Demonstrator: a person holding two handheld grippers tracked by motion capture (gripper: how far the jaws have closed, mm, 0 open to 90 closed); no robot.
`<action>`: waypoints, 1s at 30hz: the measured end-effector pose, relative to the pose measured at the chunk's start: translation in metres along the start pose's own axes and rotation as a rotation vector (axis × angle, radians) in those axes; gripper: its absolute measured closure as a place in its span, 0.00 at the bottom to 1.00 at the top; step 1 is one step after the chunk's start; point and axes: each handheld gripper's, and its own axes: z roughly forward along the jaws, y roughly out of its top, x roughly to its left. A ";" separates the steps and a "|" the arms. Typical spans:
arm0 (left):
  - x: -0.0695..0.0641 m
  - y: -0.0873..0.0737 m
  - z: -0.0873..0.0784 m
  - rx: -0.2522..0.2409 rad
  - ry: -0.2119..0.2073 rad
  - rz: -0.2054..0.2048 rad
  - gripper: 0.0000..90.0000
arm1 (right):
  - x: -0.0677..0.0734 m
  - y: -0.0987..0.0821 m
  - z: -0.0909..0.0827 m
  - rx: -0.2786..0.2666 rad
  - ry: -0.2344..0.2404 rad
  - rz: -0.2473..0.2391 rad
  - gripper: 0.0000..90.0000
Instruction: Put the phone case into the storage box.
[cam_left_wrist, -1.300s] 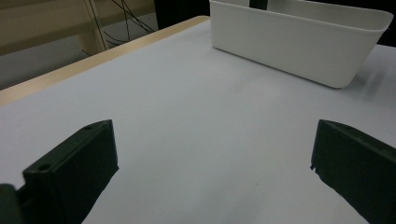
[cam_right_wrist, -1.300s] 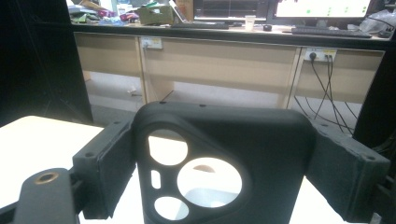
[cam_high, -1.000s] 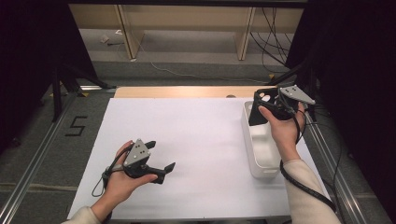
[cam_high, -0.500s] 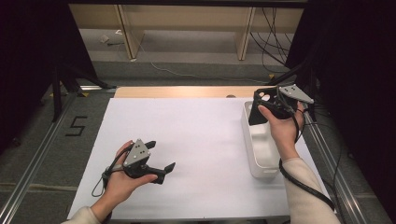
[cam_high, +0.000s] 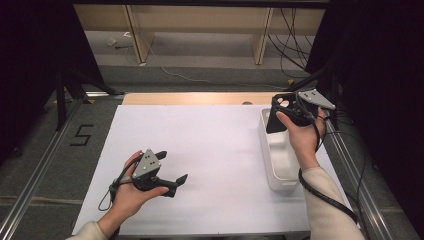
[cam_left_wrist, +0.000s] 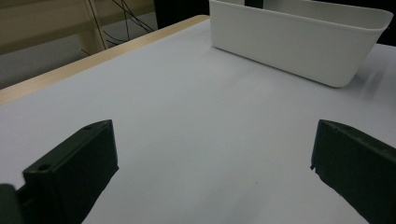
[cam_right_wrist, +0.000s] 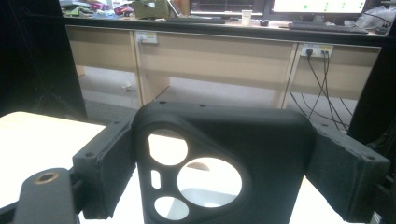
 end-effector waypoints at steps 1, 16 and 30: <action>0.000 0.000 0.000 0.000 0.000 0.000 0.00 | 0.000 0.000 0.000 0.004 0.000 -0.002 0.18; 0.000 0.000 0.000 0.000 0.000 -0.002 0.00 | 0.001 0.006 0.005 0.016 -0.006 -0.010 0.18; 0.000 0.000 0.001 0.001 -0.001 0.000 0.00 | -0.002 0.007 0.009 0.028 -0.016 -0.010 0.18</action>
